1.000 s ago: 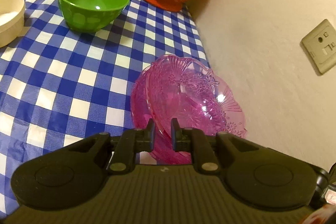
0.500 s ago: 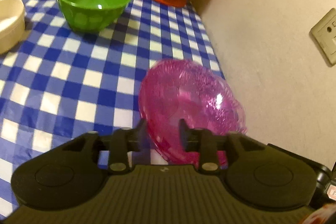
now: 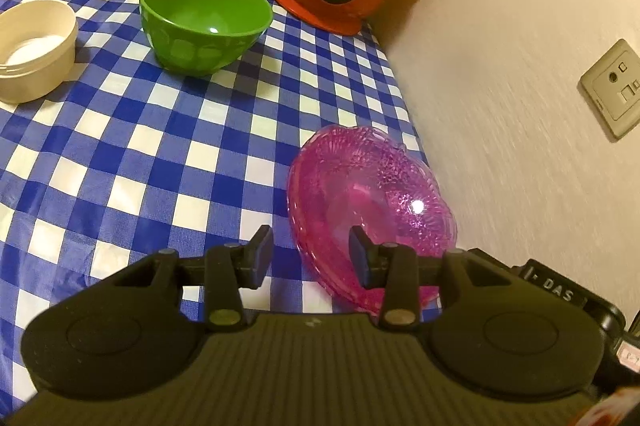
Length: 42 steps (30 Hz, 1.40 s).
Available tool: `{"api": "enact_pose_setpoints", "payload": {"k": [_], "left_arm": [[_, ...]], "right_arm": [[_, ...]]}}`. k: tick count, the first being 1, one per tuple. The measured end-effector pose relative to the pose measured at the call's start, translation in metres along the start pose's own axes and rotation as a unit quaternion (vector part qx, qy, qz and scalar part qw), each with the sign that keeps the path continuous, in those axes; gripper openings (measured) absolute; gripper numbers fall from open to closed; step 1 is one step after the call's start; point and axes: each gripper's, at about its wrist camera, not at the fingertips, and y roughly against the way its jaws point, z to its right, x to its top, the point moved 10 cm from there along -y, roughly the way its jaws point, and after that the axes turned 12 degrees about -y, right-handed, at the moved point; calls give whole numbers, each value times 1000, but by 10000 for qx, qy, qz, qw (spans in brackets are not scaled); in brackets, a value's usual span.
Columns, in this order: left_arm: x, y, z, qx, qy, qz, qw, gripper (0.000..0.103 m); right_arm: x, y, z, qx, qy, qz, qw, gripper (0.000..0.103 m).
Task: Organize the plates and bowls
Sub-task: 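Lower the stack onto the pink plate and open both grippers, then withdraw both tools from the stacked pink plates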
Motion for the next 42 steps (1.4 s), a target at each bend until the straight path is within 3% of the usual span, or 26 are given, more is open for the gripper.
{"api": "enact_pose_setpoints", "payload": {"k": [2,5,12,21,24,28,36,42], "left_arm": [[1,-1,0,-18,28,14,10000,37],[1,-3,0,-15,24,2,10000,37],[-4,-7,-1,2,43,-68,10000,37],[-4,10,5,8,-87,-8,10000,37],[-7,20,6,29,-116,-23,9999,37],[-11,37,6,70,-209,-13,9998,37],[-17,78,-1,175,-259,157,9994,38],[-14,107,-4,247,-321,354,9986,43]], "right_arm": [[4,-5,-1,-49,66,43,10000,17],[10,-14,0,-121,89,86,9999,7],[11,-27,4,-204,59,-44,9998,7],[2,1,-4,-132,137,-70,9998,8],[-7,14,-8,-118,180,-135,9997,12],[-20,36,-14,-35,263,-164,9995,37],[-43,72,-25,-27,514,-256,9983,41],[-58,95,-39,36,691,-247,9973,50]]}}
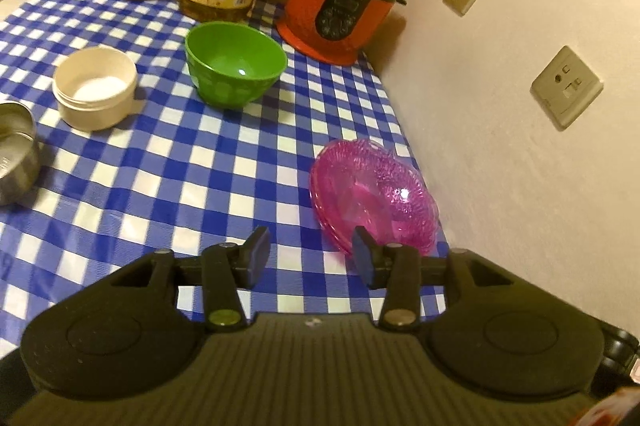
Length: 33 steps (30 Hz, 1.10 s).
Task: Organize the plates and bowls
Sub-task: 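Withdraw both tools from the stacked pink plates, then move both tools toward the cream-white bowl on the tablecloth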
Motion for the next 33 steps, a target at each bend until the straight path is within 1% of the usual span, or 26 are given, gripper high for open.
{"api": "enact_pose_setpoints", "payload": {"k": [3,6,8,11,17,24,29,33], "left_arm": [[-1,12,-3,45,-17,67,10000,50],[-2,24,-10,114,-24,125,9999,52],[-2,31,-17,184,-25,168,9997,56],[-2,44,-27,315,-41,236,9992,58],[-1,66,-51,573,-26,340,9978,58],[-5,89,-77,731,64,452,9963,58],[-10,97,-91,801,91,435,9958,58],[-13,105,-100,935,47,424,9947,58]], "right_arm": [[-3,8,-8,45,46,24,10000,53],[-6,13,-15,94,74,23,9999,55],[-8,15,-20,142,104,4,9998,56],[-14,16,-30,207,165,-46,9996,56],[-27,19,-52,380,314,-128,9987,56],[-41,24,-81,566,537,-186,9968,56],[-48,25,-94,653,717,-213,9951,56],[-51,25,-103,733,703,-225,9946,57]]}}
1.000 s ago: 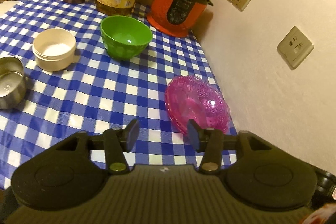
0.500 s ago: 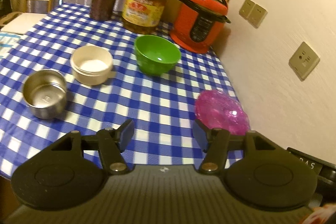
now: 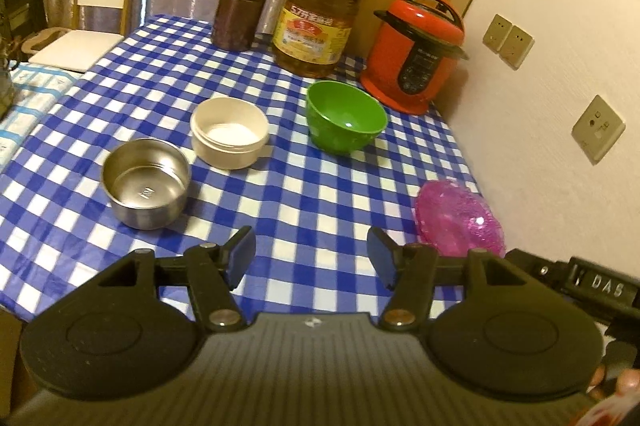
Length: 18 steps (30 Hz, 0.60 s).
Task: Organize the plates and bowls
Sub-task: 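Move both tools toward the cream-white bowl on the tablecloth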
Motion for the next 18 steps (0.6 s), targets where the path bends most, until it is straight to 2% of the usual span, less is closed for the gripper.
{"api": "enact_pose_setpoints", "payload": {"k": [9,18], "left_arm": [[-2,16,-31,294,130,56,9995,58],[-3,24,-59,507,252,85,9984,58]], "right_arm": [[-12,-10,-27,258,173,-150,9994,57],[-19,-20,-36,312,212,-242,9990,57]]}}
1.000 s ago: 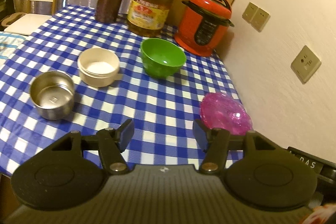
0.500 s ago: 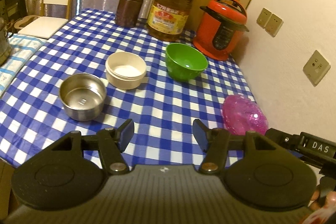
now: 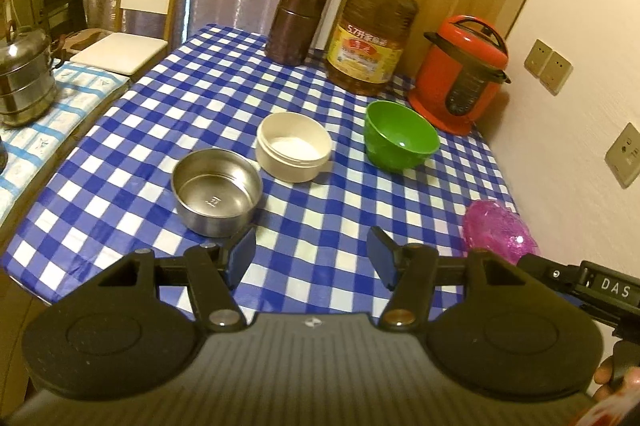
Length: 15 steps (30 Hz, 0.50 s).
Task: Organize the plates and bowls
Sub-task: 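Move both tools toward the cream-white bowl on the tablecloth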
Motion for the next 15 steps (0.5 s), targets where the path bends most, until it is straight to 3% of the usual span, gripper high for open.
{"api": "enact_pose_setpoints", "payload": {"k": [15], "left_arm": [[-1,-13,-46,271,210,-44,9994,58]], "right_arm": [[-14,-35,-39,133,467,-240,9985,57]]}}
